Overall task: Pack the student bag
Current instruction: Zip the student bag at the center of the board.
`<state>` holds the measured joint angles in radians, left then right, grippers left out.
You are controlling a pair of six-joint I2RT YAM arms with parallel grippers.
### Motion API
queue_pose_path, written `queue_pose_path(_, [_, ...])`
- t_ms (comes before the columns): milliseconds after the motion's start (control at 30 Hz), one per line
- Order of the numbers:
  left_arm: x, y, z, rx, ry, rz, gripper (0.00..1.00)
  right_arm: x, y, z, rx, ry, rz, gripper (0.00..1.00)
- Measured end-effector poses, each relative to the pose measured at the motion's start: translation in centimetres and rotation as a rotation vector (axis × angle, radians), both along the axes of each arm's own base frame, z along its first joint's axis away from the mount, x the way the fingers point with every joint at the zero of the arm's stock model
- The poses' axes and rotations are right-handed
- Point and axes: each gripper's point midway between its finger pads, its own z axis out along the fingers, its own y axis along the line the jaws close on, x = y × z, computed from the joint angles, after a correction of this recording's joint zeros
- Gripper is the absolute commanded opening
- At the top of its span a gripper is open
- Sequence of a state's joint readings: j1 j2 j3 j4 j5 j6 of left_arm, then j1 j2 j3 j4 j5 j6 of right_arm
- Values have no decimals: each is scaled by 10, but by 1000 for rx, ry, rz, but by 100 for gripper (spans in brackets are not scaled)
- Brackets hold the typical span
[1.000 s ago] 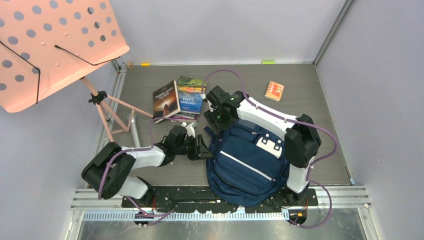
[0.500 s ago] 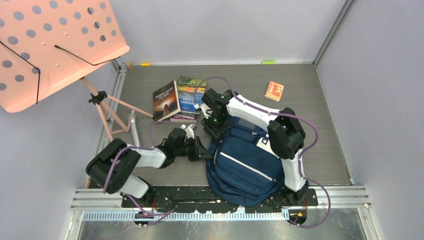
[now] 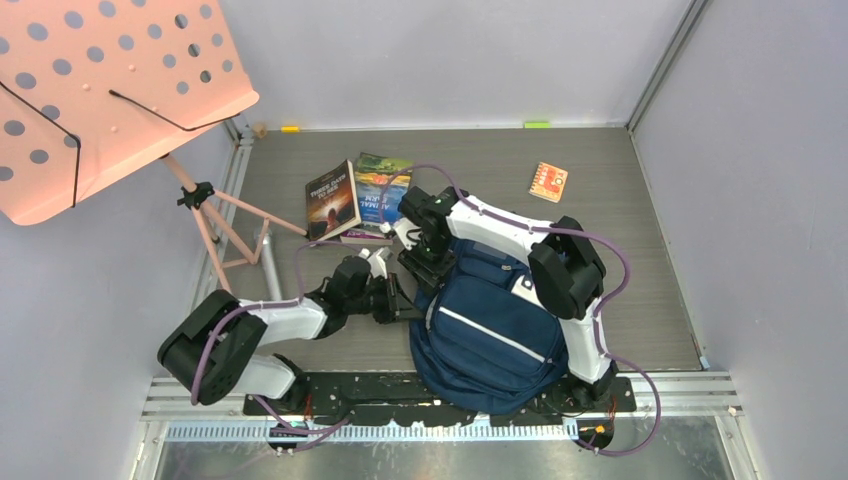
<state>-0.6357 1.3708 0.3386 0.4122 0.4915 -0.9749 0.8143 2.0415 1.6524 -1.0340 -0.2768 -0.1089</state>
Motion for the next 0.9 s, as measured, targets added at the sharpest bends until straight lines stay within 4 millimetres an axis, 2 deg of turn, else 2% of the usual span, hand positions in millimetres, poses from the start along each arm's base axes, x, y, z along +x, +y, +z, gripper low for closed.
queue_pose_path(100, [-3, 2, 0, 16, -3, -6, 5, -3, 0, -4, -6, -4, 16, 38])
queue_pose_path(267, [-6, 5, -2, 37, 2, -7, 5, -2, -2, -13, -21, -26, 18, 4])
queue_pose_path(300, [-6, 6, -2, 42, 0, -9, 5, -2, -2, -14, -23, -27, 10, 2])
queue_pose_path(467, [-7, 8, -1, 54, -15, -15, 16, -1, -3, -10, 1, -56, -25, 1])
queue_pose_path(733, [1, 19, 23, 112, -142, -27, 51, 2, -6, 8, 91, -87, -87, 1])
queue_pose_path(833, [7, 22, 40, 110, -220, -22, 58, 3, -9, 15, 147, -73, -121, 1])
queue_pose_path(900, [9, 22, 48, 97, -257, -23, 58, 2, -8, 20, 187, -58, -140, 1])
